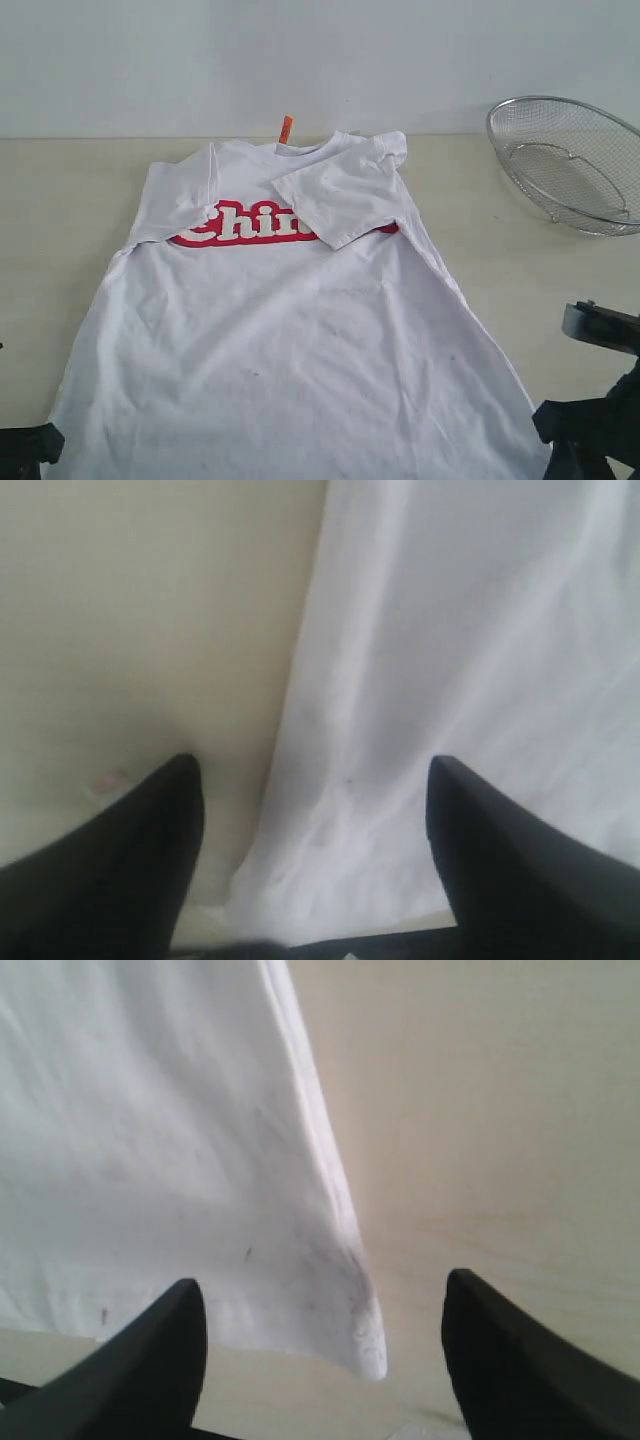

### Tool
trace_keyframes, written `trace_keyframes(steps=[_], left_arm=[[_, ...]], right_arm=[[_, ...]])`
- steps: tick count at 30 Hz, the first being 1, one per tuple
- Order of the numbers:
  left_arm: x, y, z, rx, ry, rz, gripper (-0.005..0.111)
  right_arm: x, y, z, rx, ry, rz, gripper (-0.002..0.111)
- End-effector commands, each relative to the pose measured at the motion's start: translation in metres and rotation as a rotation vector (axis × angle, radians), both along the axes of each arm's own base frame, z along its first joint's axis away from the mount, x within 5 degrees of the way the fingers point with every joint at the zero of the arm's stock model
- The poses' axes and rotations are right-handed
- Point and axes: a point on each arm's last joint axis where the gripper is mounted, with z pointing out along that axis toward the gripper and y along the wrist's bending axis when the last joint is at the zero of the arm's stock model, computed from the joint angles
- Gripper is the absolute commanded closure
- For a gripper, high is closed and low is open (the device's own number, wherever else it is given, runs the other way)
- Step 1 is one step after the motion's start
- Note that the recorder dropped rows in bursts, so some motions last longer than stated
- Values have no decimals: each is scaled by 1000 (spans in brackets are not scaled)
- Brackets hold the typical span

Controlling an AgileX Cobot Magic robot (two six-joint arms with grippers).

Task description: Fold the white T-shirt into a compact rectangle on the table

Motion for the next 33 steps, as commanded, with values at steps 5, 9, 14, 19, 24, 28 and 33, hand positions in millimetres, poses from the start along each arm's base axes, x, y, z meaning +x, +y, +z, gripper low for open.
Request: trace_keyframes(steps=[5,9,14,19,24,28,33], left_arm=[[2,-4,-11,-28,46,2,45],[2,-6,-14,-58,54,0,45],[3,-8,-15,-77,47,-3,45],[4,-9,-15,-86,38,8,45],[6,-10,-15,-98,17,7,51],[7,-9,-16,-91,5,10,67],[8,-9,-17,-87,-3,0,86]], right_arm=[[1,-2,-2,-25,-21,2,48],[2,-2,-7,-23,11,3,48],[5,3,-18,38,55,-19,48],[8,9,-22,107,55,-38,48],[8,10,-26,120,72,-44,48],[8,11,-27,137,82,-50,48],[9,12,-27,149,79,-46,72]])
